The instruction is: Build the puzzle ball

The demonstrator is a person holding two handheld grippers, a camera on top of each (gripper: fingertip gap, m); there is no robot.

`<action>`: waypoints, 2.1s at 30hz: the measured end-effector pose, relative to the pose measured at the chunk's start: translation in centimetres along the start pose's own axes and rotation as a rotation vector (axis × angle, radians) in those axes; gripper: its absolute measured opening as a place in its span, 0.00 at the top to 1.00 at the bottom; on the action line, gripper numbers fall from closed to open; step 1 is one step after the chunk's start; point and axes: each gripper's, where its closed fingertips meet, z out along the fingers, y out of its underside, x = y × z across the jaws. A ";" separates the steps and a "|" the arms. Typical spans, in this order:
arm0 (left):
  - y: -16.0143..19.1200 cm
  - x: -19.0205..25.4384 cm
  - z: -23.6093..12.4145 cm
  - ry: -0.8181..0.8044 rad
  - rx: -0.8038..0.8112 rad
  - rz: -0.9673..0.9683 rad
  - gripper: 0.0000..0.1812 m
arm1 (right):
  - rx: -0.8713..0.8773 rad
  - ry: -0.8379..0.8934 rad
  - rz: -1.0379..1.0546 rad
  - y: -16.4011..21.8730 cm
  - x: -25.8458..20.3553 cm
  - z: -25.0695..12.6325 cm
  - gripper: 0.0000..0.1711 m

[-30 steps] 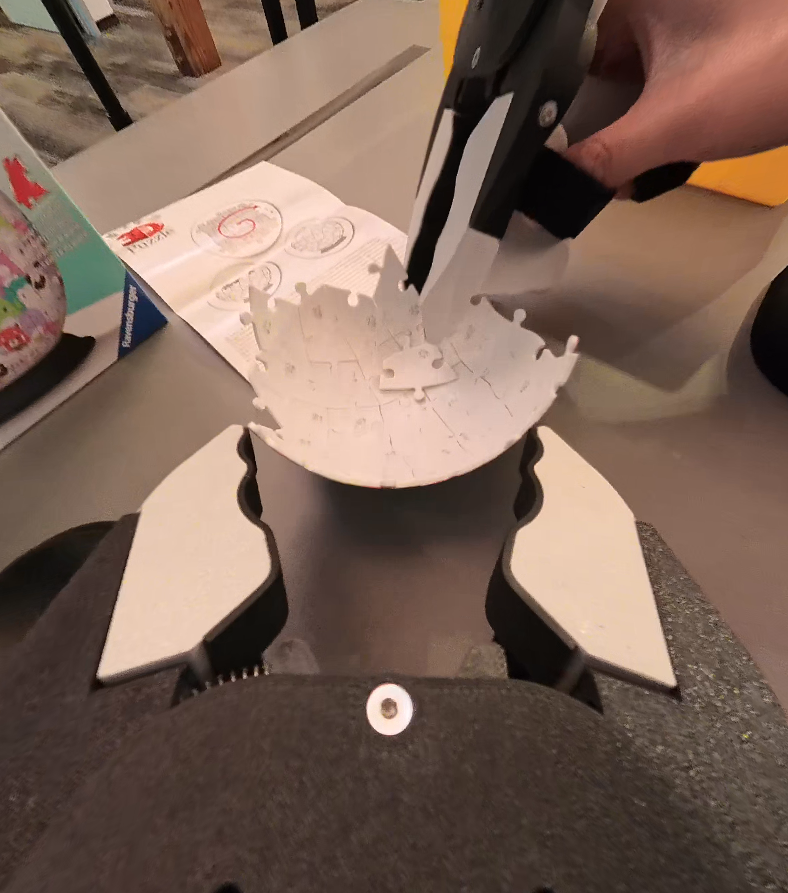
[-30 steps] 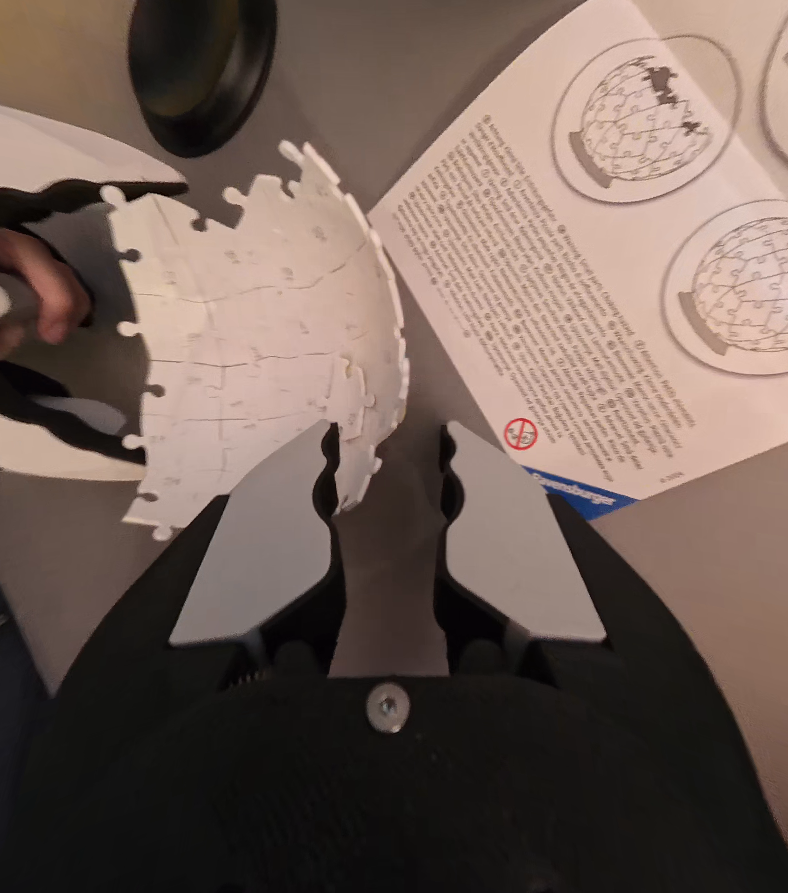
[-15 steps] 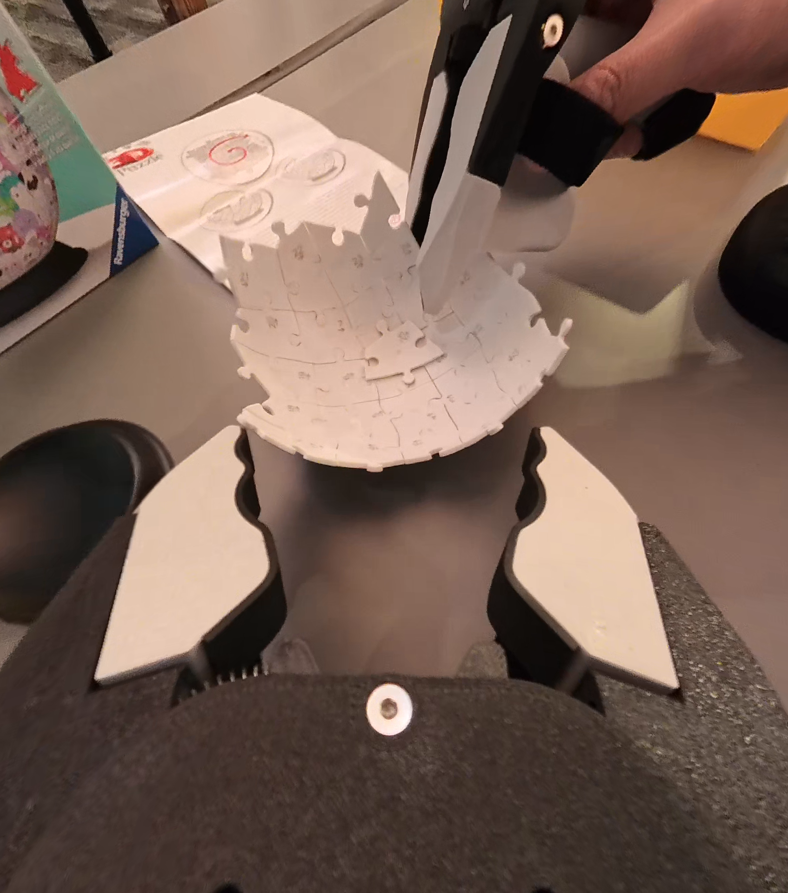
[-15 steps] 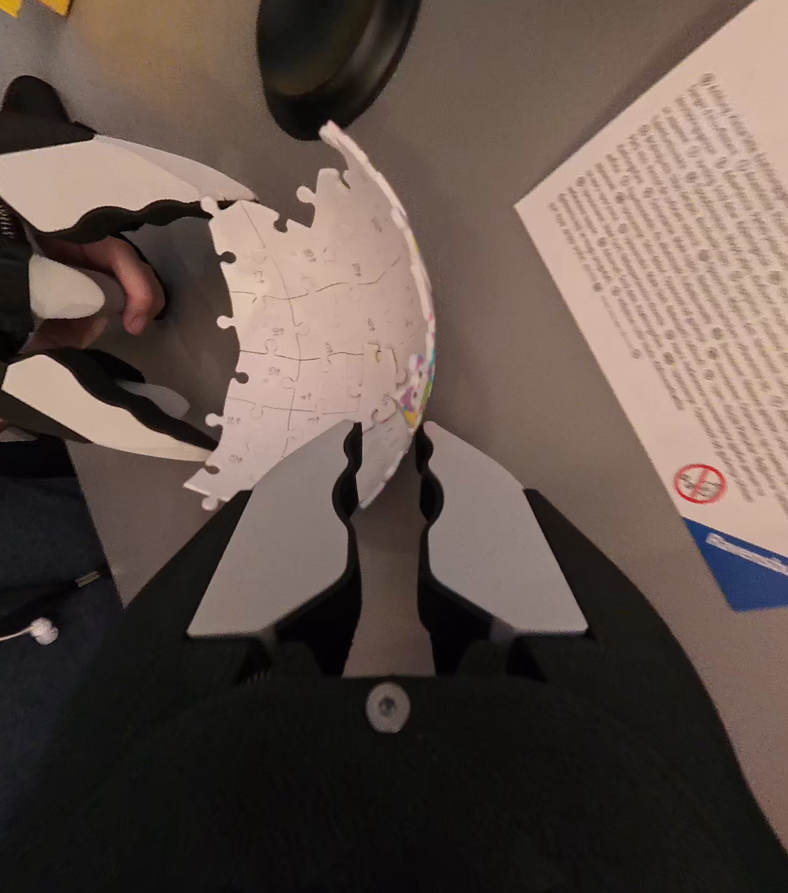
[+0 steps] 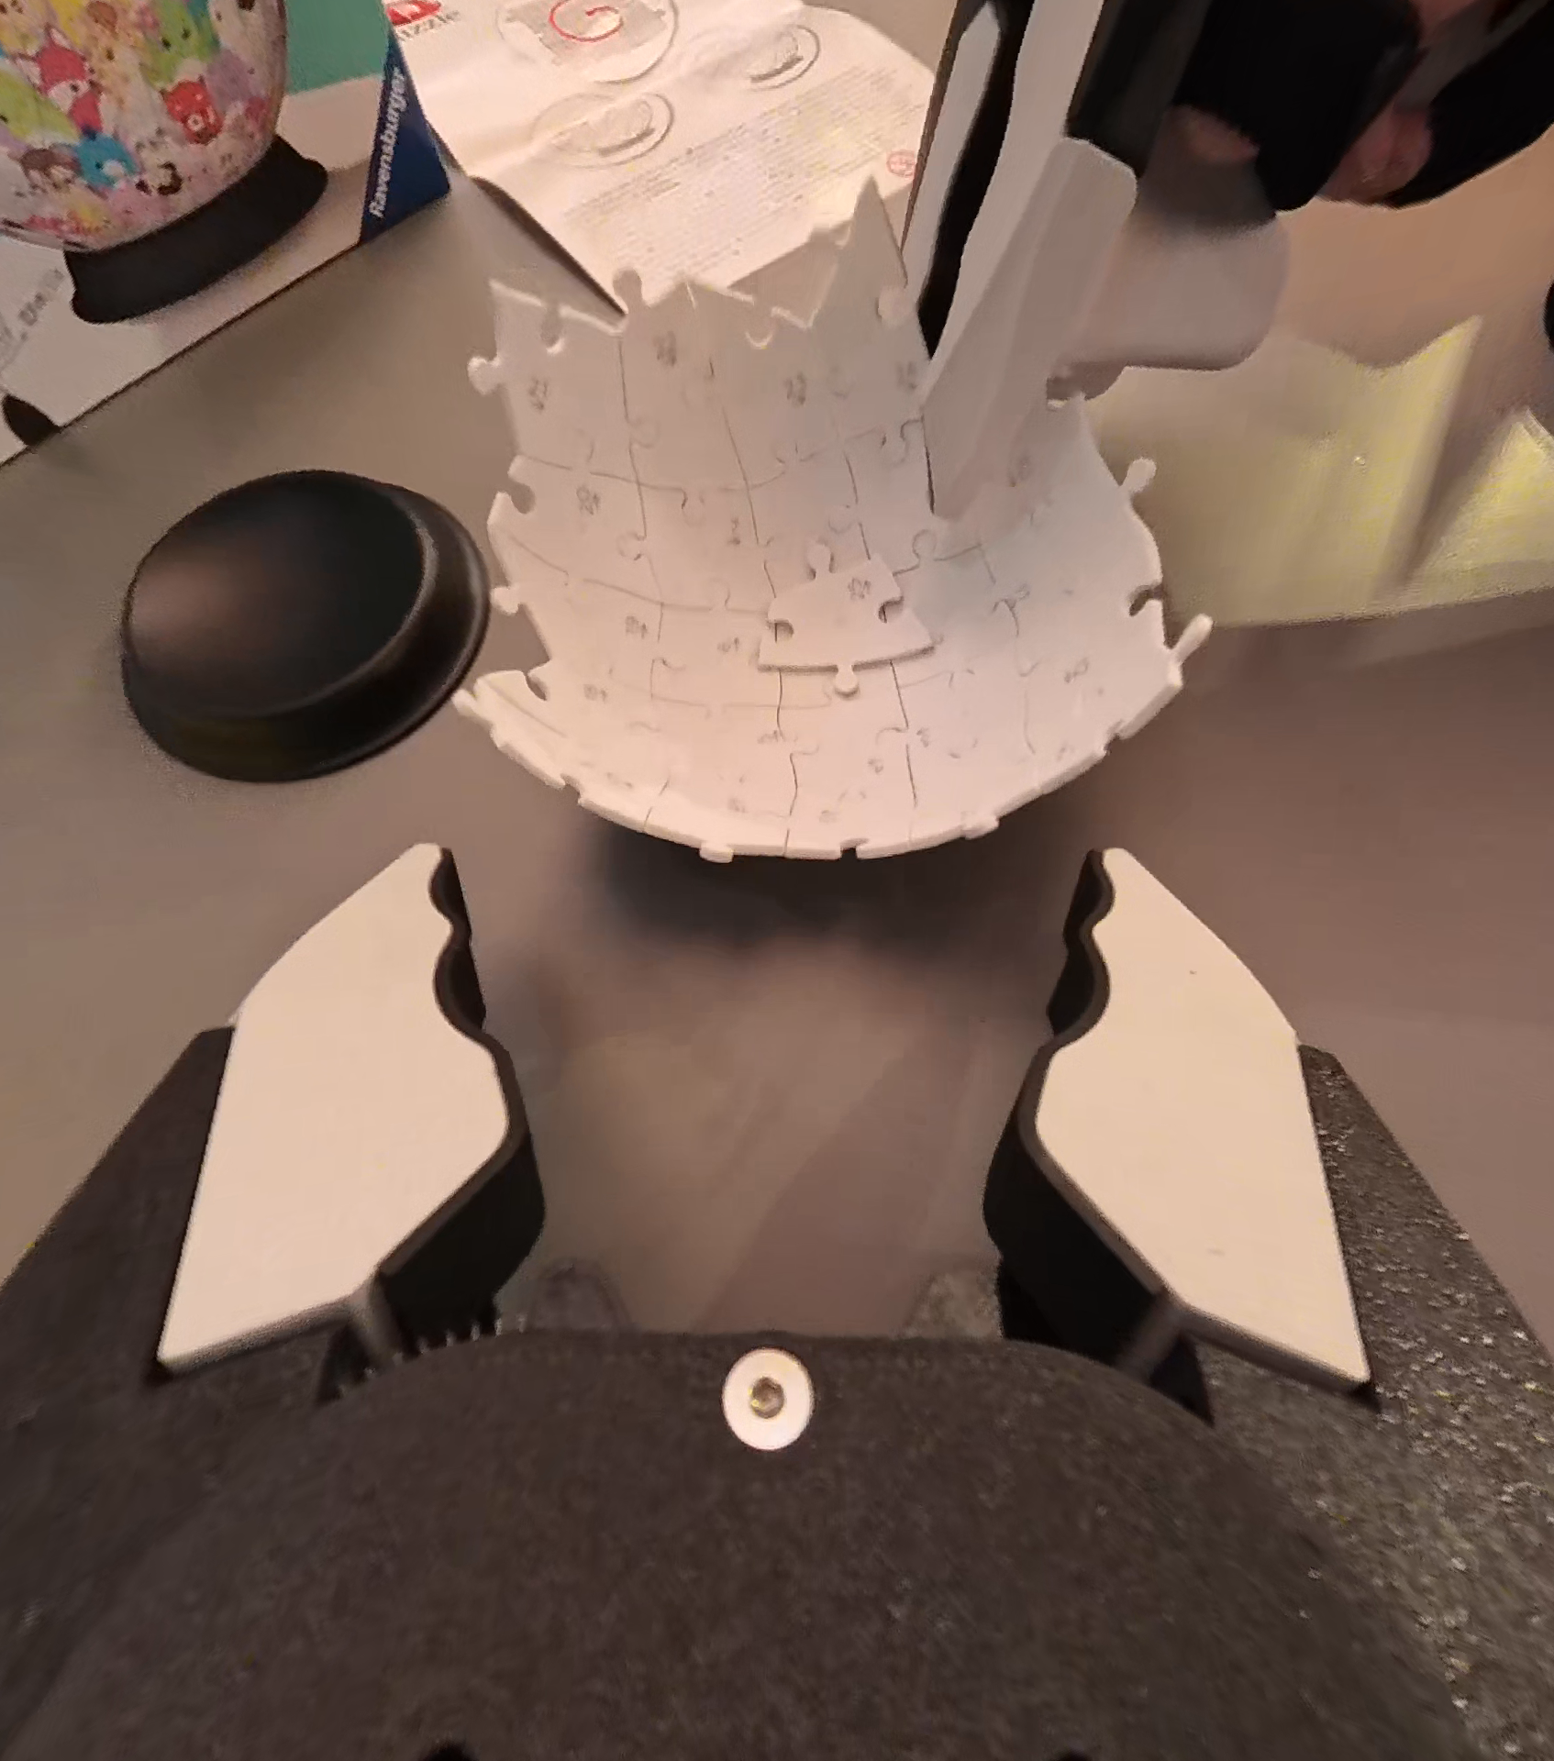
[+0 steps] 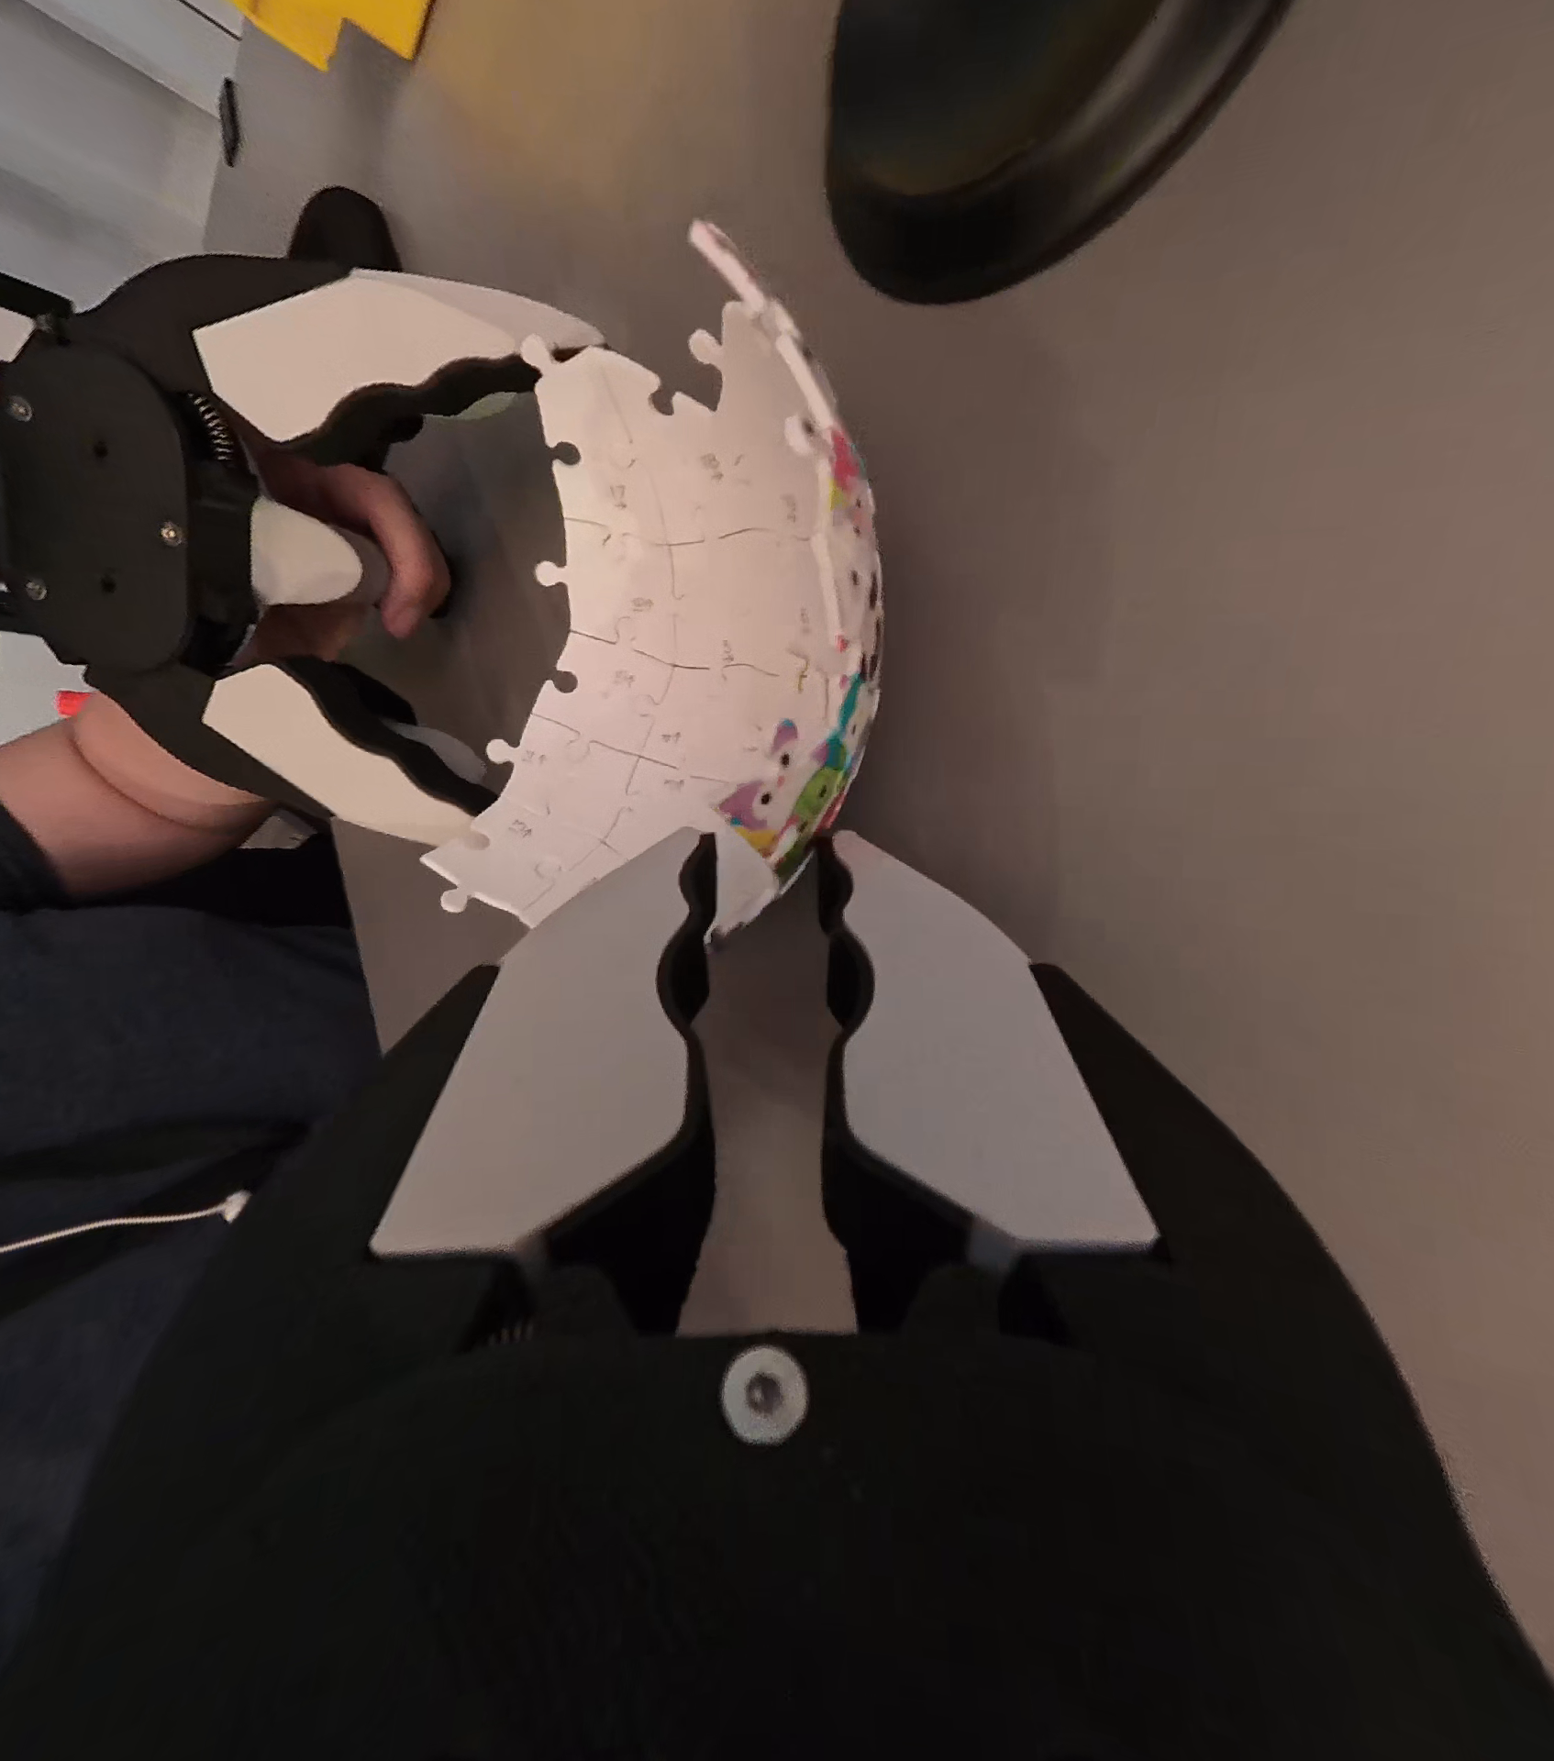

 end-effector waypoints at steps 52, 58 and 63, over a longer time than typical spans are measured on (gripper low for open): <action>-23.0 4.2 -42.9 -0.177 0.971 0.246 0.55 | 1.430 0.225 -1.148 3.7 -46.2 -41.2 0.87; -21.0 1.0 -40.3 -0.147 1.035 0.208 0.55 | 1.501 0.417 -1.273 2.0 -41.7 -40.8 1.00; -19.3 -0.6 -35.8 0.039 0.989 0.092 0.57 | 1.424 0.242 -1.231 -0.5 -38.6 -38.6 0.94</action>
